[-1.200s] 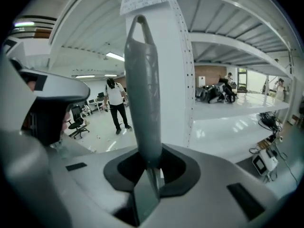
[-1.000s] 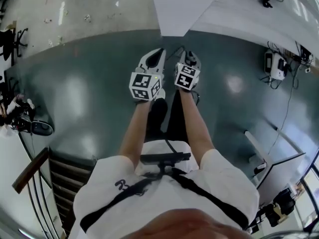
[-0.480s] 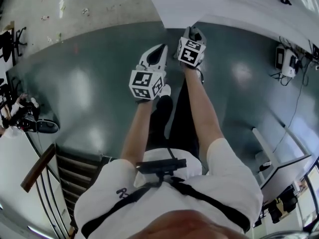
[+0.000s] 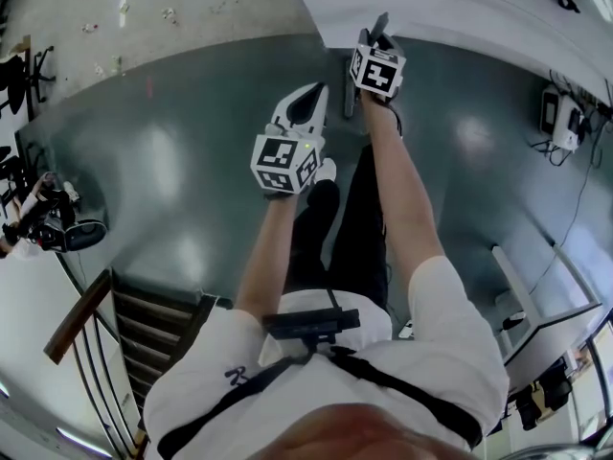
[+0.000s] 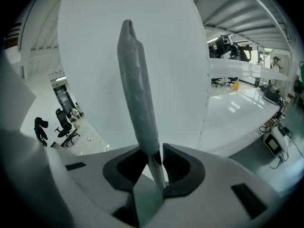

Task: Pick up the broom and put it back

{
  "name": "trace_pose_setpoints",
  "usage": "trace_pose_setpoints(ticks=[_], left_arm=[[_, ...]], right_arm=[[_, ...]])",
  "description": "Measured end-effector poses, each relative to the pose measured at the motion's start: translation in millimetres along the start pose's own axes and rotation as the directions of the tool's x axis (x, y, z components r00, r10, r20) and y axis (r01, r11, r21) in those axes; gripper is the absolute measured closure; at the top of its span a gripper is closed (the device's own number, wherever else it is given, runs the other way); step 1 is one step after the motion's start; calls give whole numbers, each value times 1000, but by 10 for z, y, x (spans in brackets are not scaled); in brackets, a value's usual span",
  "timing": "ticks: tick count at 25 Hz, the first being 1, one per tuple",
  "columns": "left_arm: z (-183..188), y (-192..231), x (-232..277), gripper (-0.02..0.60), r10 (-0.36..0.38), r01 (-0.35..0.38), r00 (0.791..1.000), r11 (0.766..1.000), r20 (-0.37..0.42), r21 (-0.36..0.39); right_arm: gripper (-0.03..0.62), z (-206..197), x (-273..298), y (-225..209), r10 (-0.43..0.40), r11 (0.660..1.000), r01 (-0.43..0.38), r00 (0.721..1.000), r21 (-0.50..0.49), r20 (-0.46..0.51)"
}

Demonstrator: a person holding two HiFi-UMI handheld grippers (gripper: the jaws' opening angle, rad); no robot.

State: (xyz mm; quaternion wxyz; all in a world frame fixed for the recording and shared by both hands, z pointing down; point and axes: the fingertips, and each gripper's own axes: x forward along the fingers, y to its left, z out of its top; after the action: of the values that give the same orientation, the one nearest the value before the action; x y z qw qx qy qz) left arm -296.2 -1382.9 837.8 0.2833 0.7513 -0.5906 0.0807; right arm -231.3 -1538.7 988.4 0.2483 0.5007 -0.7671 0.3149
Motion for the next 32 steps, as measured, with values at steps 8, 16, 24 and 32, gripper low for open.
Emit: trace_pose_setpoints(ticks=[8, 16, 24, 32], left_arm=[[-65, -50, 36, 571, -10, 10, 1000, 1000, -3, -8], [-111, -47, 43, 571, -5, 5, 1000, 1000, -5, -19], [-142, 12, 3, 571, 4, -4, 1000, 1000, -2, -30], [-46, 81, -89, 571, 11, -10, 1000, 1000, 17, -28]], right_arm=[[339, -4, 69, 22, 83, 996, -83, 996, -43, -19], [318, 64, -15, 217, 172, 977, -170, 985, -129, 1], [319, 64, -68, 324, 182, 973, -179, 983, -149, 8], [318, 169, -351, 339, 175, 975, -166, 983, -149, 46]])
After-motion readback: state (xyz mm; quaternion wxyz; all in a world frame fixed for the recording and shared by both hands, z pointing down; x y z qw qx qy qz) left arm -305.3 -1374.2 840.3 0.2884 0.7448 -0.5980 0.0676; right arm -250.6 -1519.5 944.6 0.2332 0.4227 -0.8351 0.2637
